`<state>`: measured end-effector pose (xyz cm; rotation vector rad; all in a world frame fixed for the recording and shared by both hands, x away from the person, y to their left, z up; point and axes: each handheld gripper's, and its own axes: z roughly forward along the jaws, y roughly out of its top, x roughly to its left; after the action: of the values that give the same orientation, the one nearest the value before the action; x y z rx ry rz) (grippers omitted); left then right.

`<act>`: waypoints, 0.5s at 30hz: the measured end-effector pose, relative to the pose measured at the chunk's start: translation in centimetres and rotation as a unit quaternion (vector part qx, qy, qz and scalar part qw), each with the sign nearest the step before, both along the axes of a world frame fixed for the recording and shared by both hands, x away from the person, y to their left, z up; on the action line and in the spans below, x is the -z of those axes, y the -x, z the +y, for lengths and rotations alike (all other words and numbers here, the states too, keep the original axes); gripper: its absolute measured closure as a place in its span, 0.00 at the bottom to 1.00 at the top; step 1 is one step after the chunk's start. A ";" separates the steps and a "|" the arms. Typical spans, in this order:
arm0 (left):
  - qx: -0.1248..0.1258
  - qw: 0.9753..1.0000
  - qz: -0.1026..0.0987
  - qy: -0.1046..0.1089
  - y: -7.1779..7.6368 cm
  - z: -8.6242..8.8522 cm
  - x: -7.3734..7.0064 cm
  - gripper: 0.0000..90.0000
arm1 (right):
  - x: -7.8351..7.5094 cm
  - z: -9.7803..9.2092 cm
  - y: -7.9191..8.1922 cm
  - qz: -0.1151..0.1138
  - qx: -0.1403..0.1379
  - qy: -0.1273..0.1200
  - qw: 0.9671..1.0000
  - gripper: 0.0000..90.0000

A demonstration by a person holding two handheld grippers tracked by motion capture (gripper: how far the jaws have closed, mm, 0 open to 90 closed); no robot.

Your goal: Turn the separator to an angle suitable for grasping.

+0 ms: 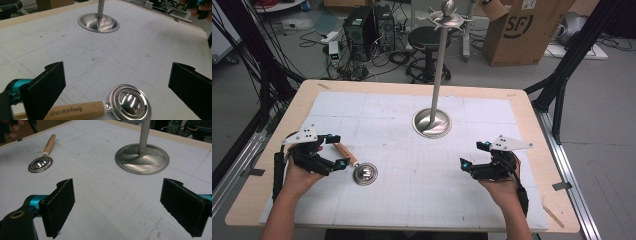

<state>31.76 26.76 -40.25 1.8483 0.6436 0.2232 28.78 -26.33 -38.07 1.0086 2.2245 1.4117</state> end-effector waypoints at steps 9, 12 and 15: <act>-0.019 1.000 -0.005 -0.006 0.0 0.1 0.0 0.02 | 0.3 -0.2 -0.1 0.006 0.002 -0.001 1.000 0.13; -0.028 1.000 -0.002 0.007 -0.3 0.2 0.2 0.05 | 0.3 -0.2 -0.1 0.006 0.002 -0.001 1.000 0.13; -0.020 1.000 -0.002 -0.005 -0.4 0.0 0.3 0.14 | 0.3 -0.2 -0.2 0.005 0.006 0.003 1.000 0.13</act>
<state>32.14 26.78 -40.60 1.8460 0.6783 0.2573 28.99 -26.55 -38.38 1.0263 2.2251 1.3966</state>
